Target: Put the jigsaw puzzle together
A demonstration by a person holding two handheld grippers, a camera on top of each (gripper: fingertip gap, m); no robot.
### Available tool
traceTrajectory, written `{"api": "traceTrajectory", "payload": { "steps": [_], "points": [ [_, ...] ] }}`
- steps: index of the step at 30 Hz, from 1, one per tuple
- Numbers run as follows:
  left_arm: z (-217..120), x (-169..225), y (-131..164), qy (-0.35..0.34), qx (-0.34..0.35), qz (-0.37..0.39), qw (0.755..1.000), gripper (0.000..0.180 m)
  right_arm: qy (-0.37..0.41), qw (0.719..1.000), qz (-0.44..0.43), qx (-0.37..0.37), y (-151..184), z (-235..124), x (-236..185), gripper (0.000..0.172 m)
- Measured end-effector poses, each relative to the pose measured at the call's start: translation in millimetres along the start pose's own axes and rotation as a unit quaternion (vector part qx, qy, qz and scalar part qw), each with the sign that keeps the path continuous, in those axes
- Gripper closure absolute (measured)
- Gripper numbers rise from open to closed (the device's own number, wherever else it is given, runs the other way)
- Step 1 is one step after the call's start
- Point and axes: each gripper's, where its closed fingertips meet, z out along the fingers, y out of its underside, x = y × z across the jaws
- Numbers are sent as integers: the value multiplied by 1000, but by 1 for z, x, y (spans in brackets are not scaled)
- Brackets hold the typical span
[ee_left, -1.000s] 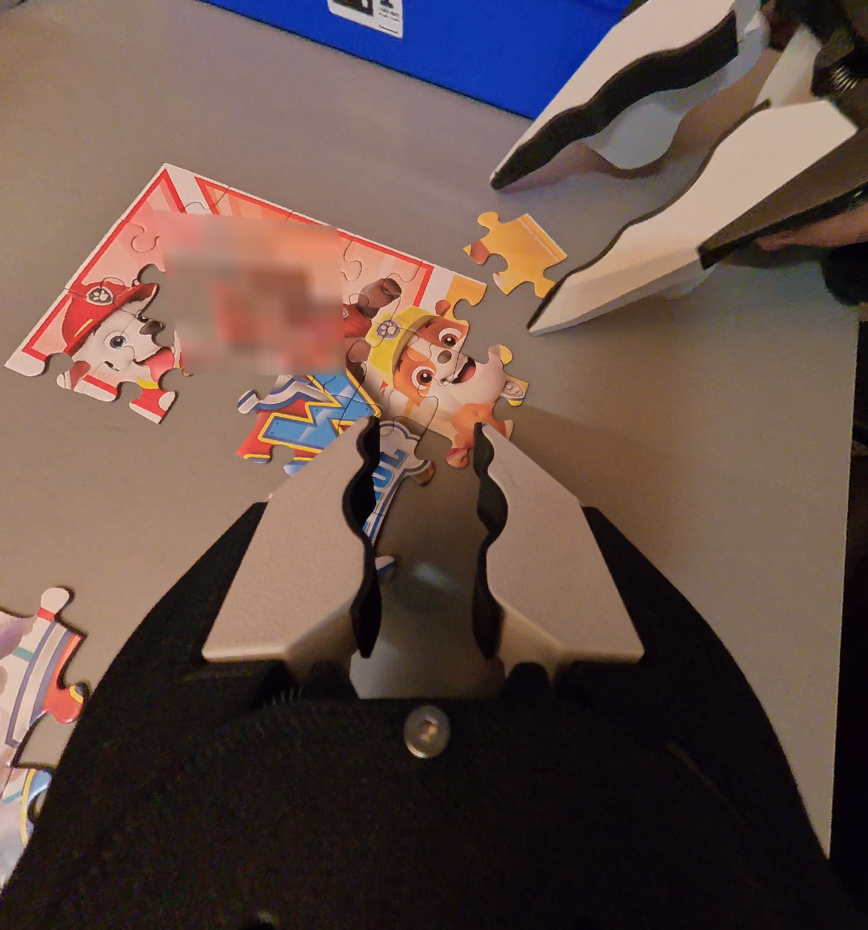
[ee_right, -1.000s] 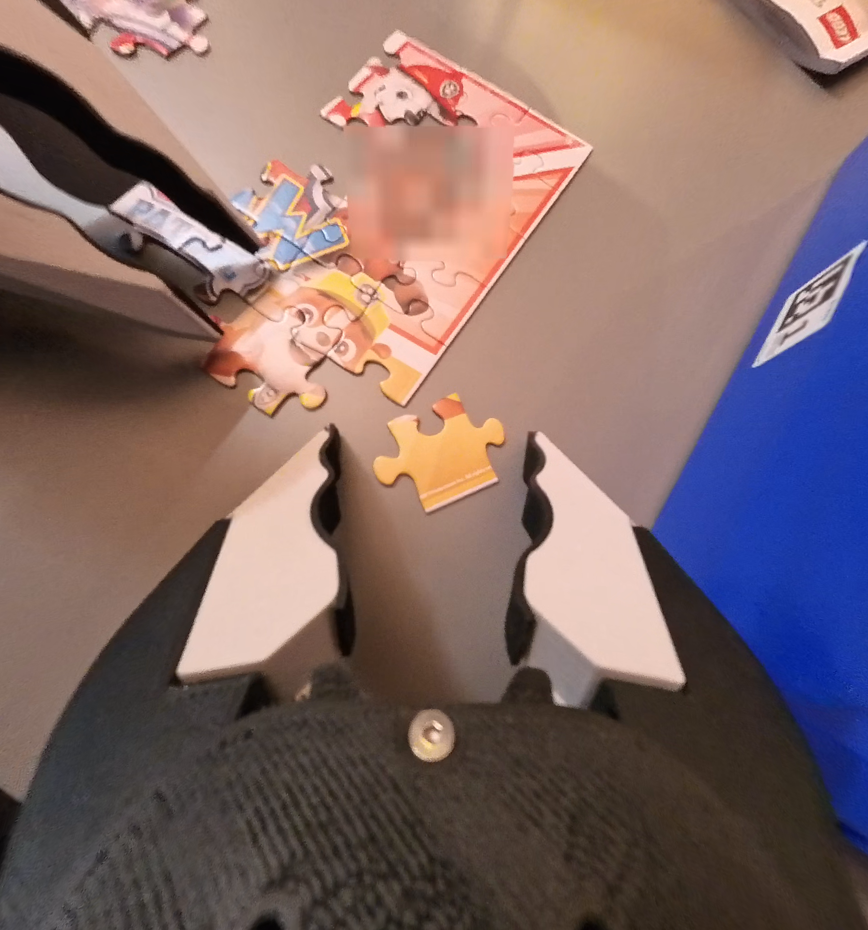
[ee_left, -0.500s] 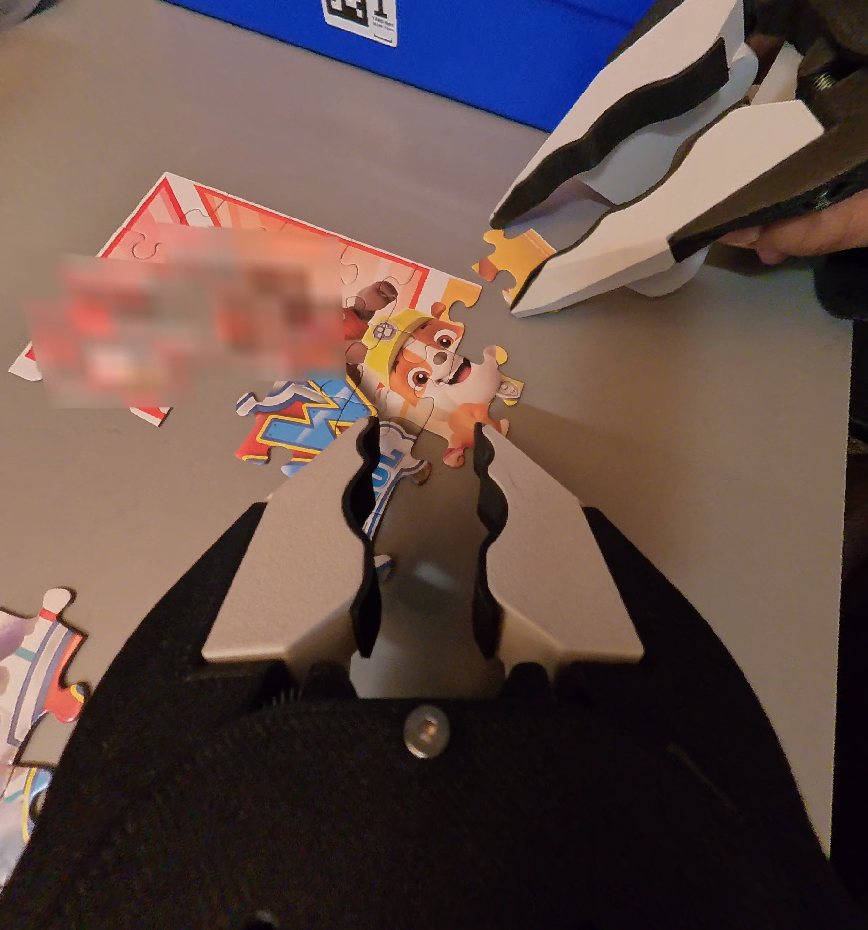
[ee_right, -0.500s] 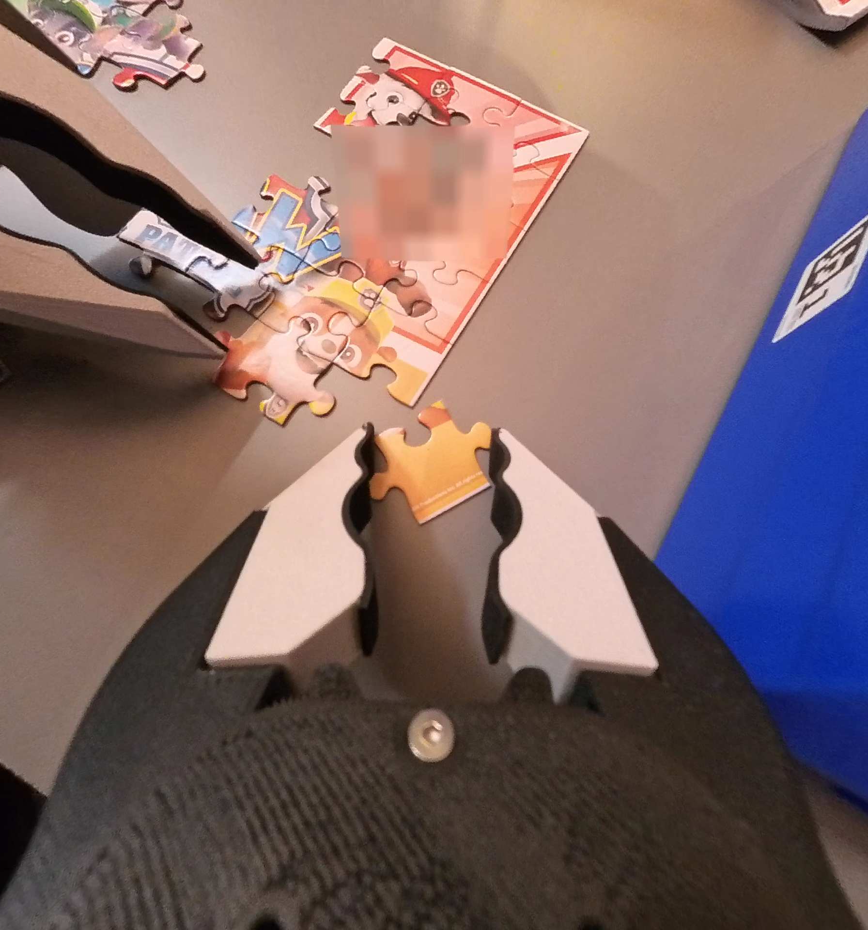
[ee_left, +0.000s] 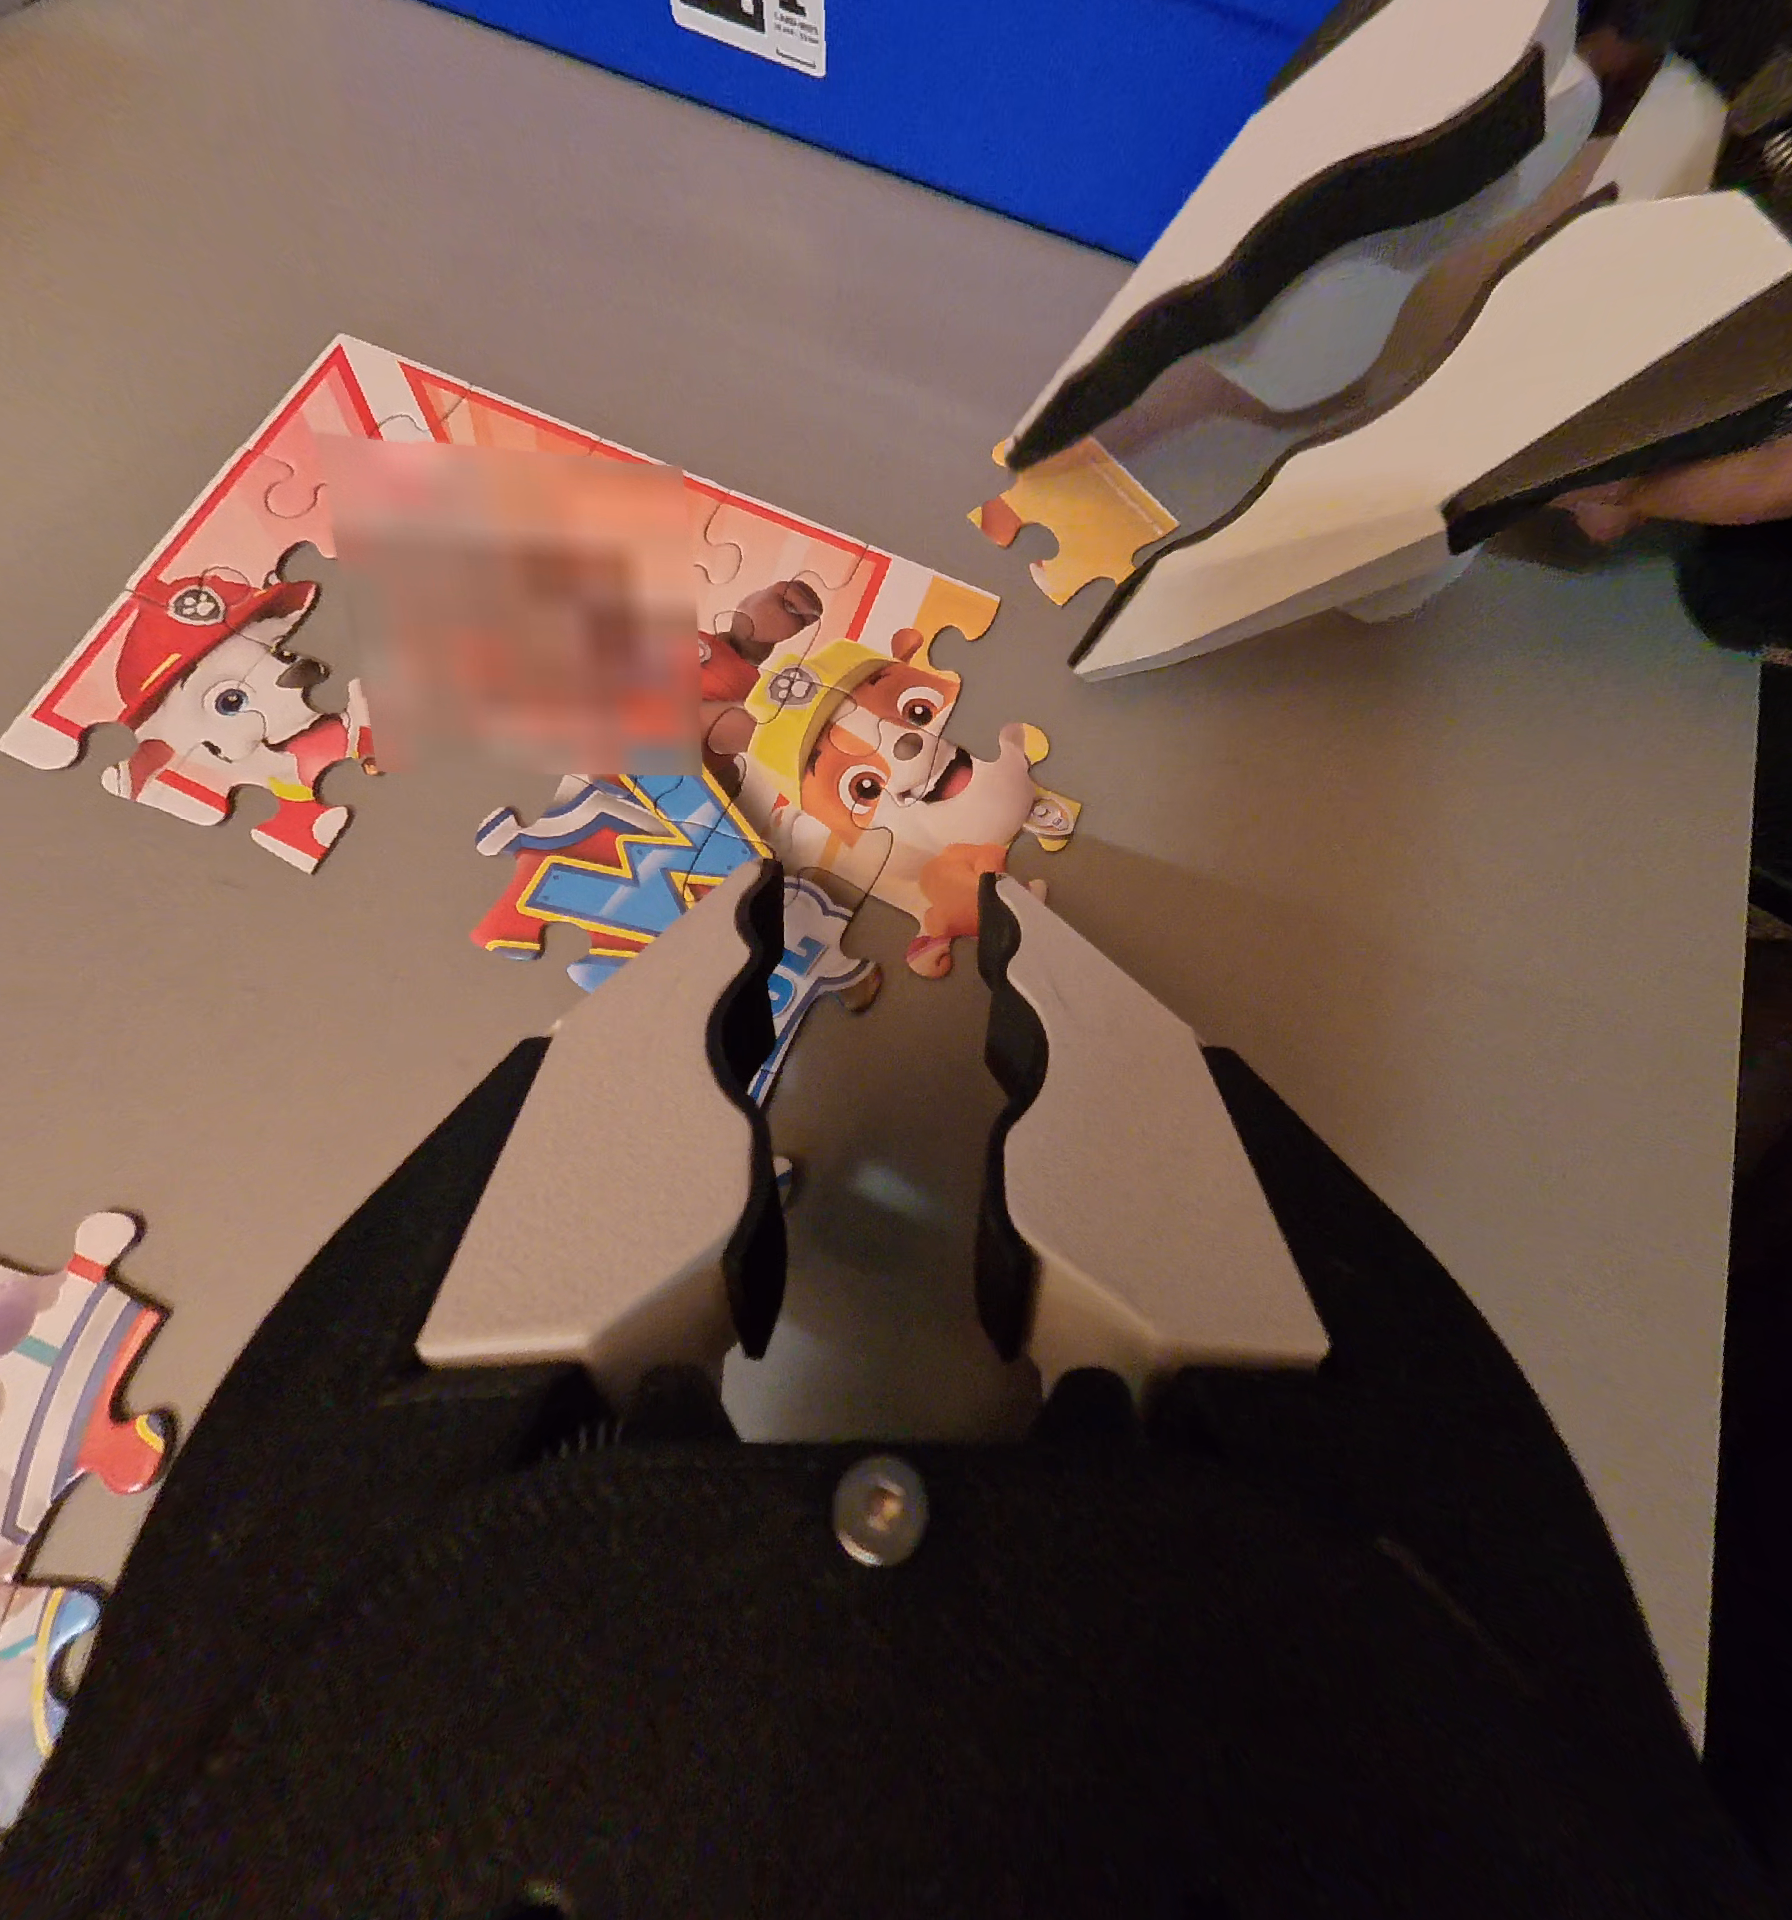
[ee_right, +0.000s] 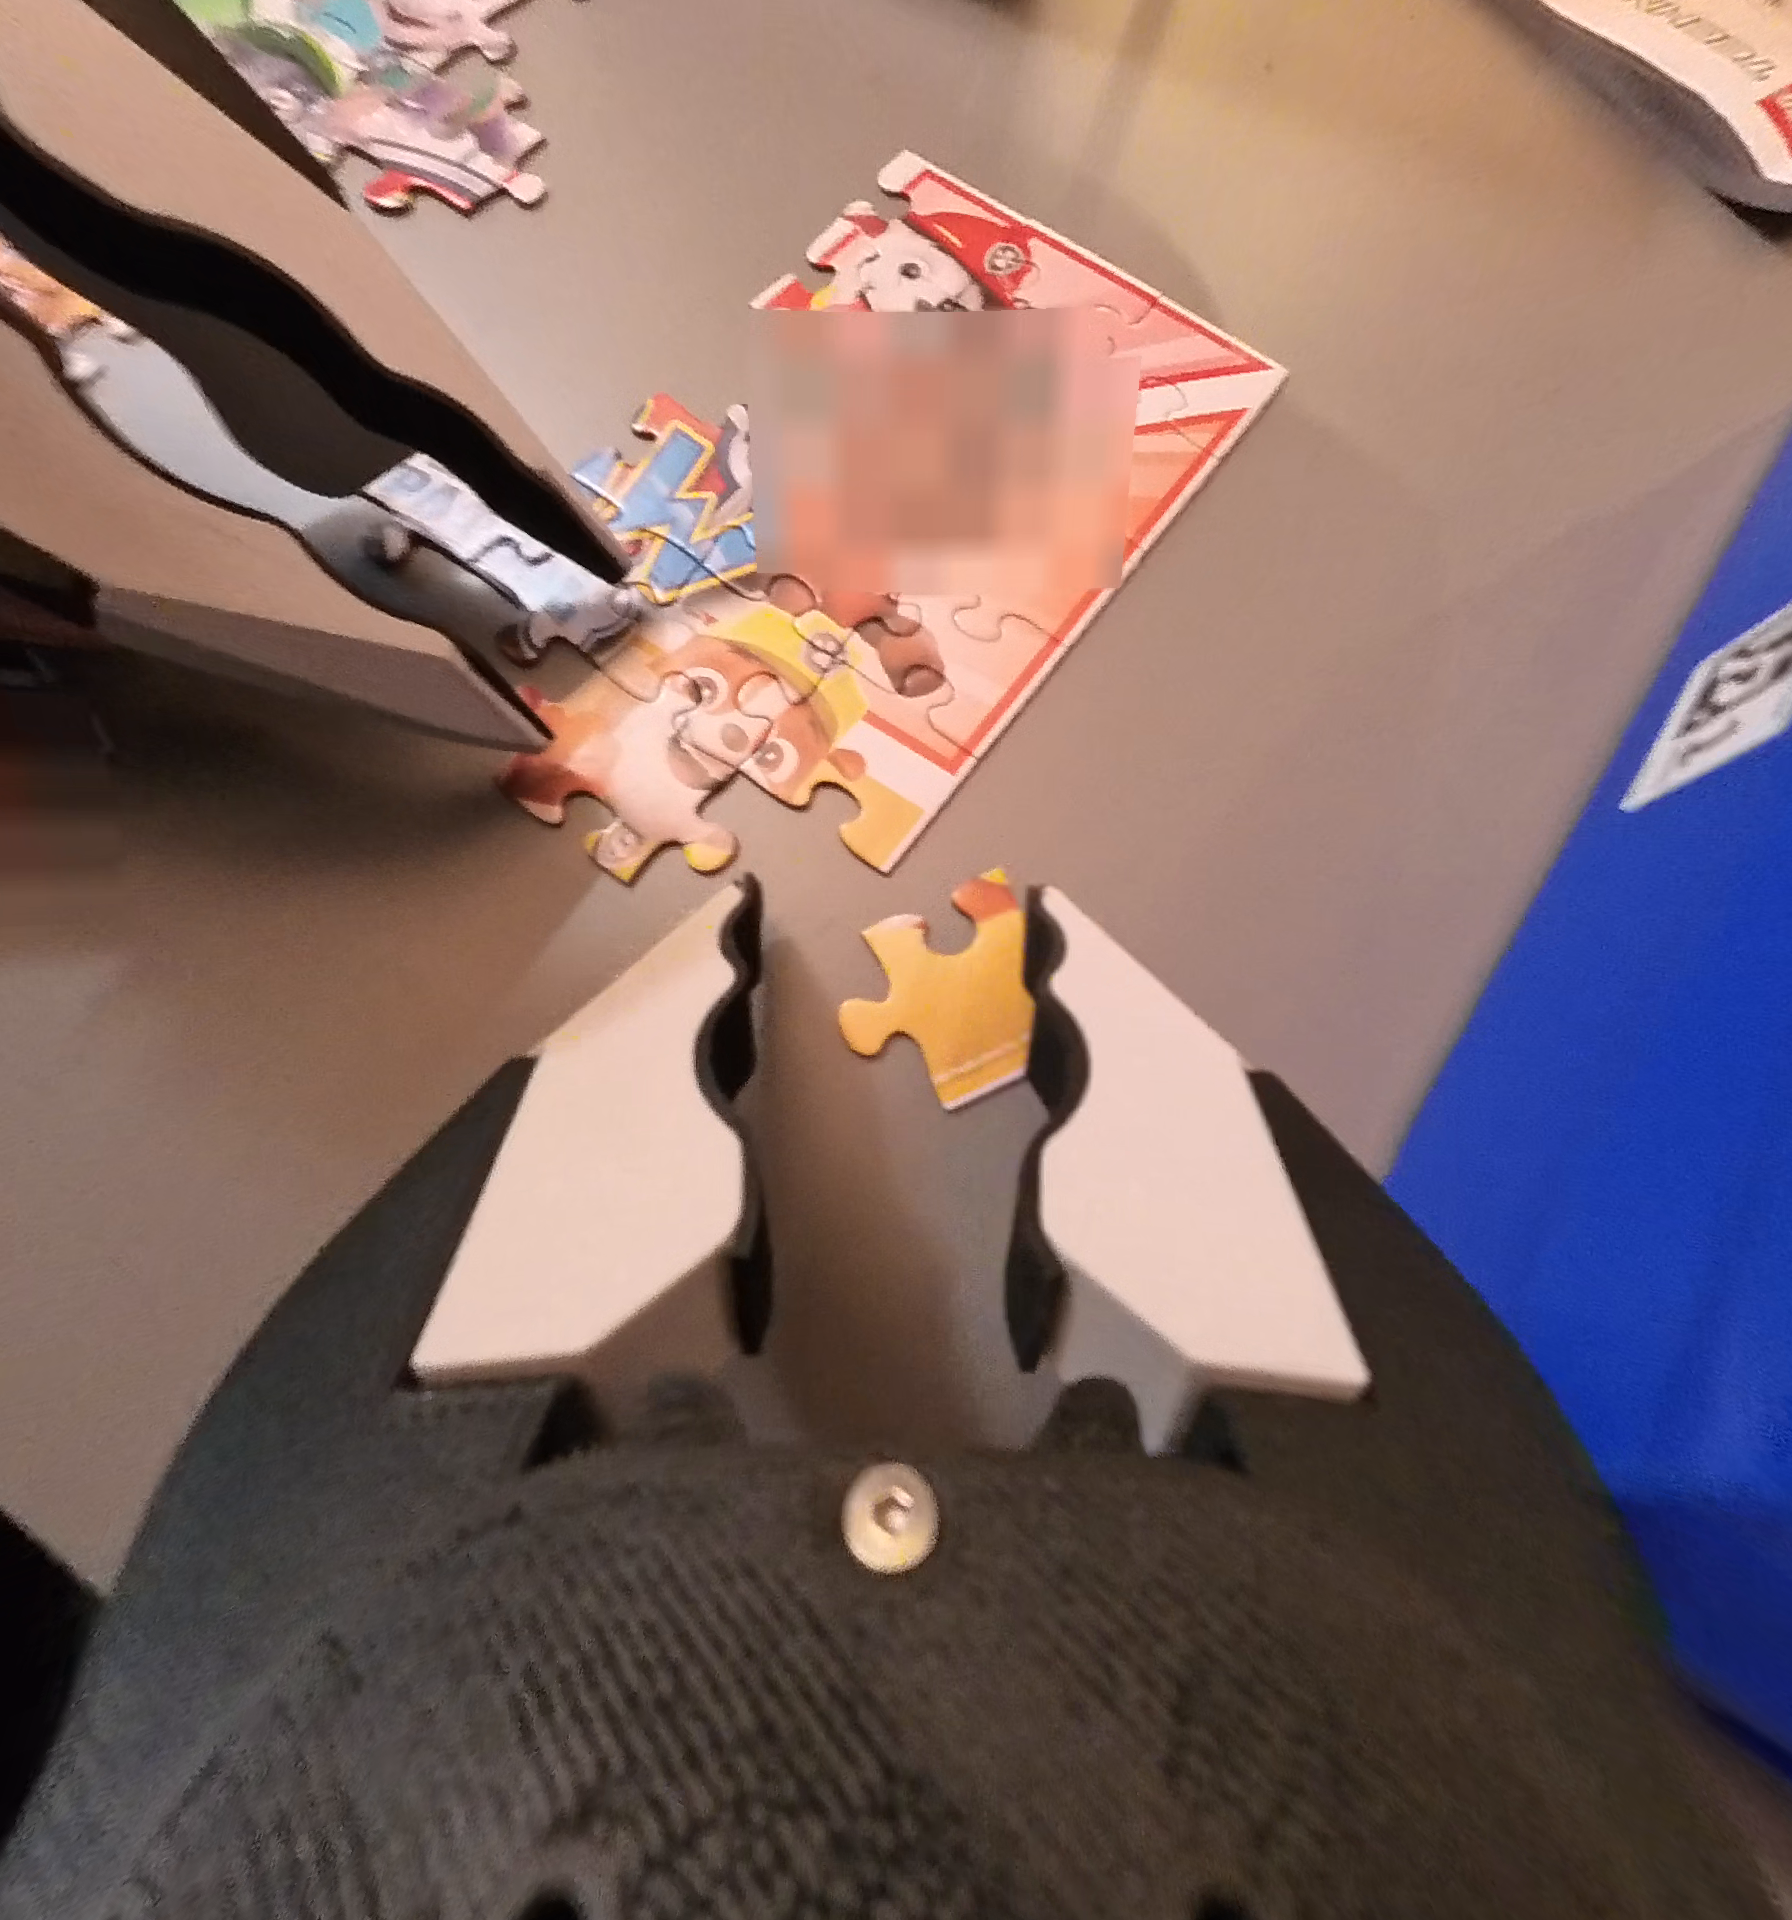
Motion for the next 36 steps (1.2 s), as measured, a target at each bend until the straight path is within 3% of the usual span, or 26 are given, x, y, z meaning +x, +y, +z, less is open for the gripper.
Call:
{"api": "traceTrajectory", "payload": {
  "steps": [3, 4, 7, 10, 23, 25, 31, 36],
  "points": [
    [0, 0, 0, 1, -1, -1, 1000, 146, 34, 999, 14, -17, 6, 3, 11, 102],
    [0, 0, 0, 1, -1, 0, 1000, 146, 28, 999, 24, -15, 7, 4, 9, 104],
    [0, 1, 0, 0, -1, 2, 1000, 146, 22, 999, 42, -6, 8, 3, 9, 116],
    [0, 1, 0, 0, 0, 3, 1000, 146, 18, 999, 44, -13, 11, -1, 6, 143],
    [0, 1, 0, -5, -1, 8, 1000, 146, -31, 999, 37, 9, 8, -4, -18, 145],
    [-1, 0, 0, -5, 0, 5, 1000, 146, -35, 999, 23, 22, 1, -4, -21, 168],
    [-1, 0, 0, -3, 1, 1, 1000, 146, -10, 1000, -5, 0, -1, -1, -12, 144],
    [0, 0, 0, 1, 0, -1, 1000, 146, 6, 999, 40, 10, 7, -13, -3, 118]
  ]
}}
